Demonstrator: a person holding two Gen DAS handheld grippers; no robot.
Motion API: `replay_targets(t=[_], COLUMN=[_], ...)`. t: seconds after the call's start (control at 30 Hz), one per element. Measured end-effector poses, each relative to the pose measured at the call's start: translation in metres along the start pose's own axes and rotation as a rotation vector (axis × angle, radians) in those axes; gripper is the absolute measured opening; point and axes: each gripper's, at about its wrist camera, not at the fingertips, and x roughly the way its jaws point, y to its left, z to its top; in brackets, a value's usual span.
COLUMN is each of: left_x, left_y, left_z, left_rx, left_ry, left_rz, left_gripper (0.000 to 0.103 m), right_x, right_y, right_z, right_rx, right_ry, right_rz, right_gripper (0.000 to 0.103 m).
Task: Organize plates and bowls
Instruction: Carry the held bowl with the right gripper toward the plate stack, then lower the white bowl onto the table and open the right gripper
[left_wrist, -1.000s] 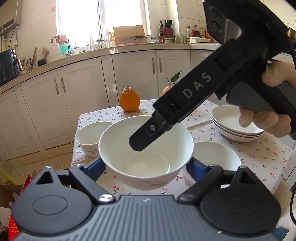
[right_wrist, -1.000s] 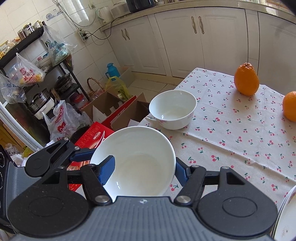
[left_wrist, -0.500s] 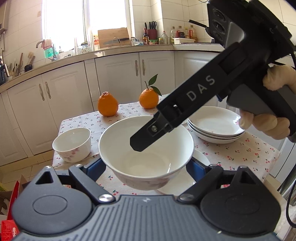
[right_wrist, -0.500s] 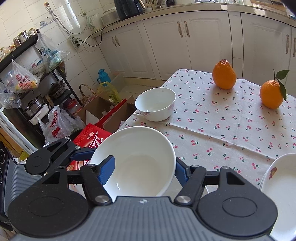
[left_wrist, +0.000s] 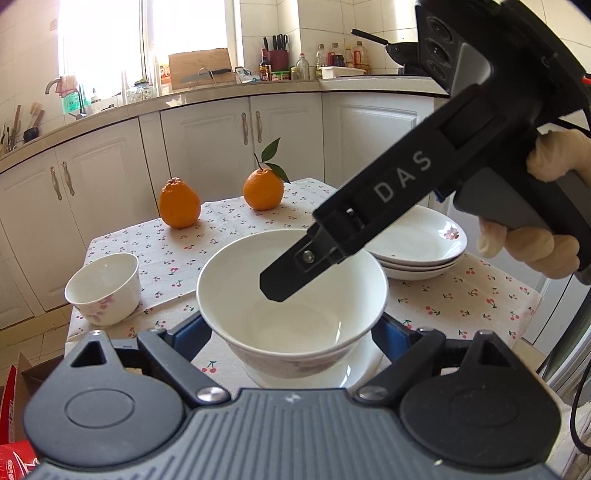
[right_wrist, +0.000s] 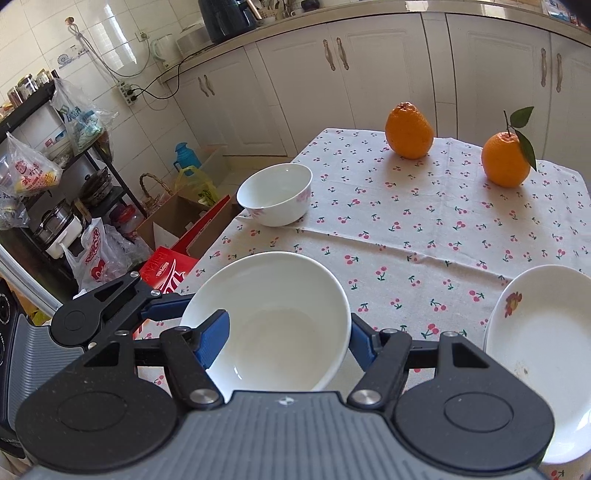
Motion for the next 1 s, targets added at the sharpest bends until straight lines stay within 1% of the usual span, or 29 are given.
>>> replay_targets(t=[0.63, 1.0], left_x=[0.02, 0.021], left_y=[-0.006, -0.004], left_z=[-0.01, -0.012], left_rx=[-0.016, -0.028], left_ry=[0.065, 0.076], left_rz=[-0.042, -0.04], left_gripper=[0.093, 0.093], right_x=[0.015, 0.02], right_y=[-0.017, -0.015], right_z=[-0.015, -0.016], right_rx=[0.062, 0.045], right_ry=[0.034, 0.044], right_rz=[-0.03, -0.039], right_gripper=[0.073, 0.073])
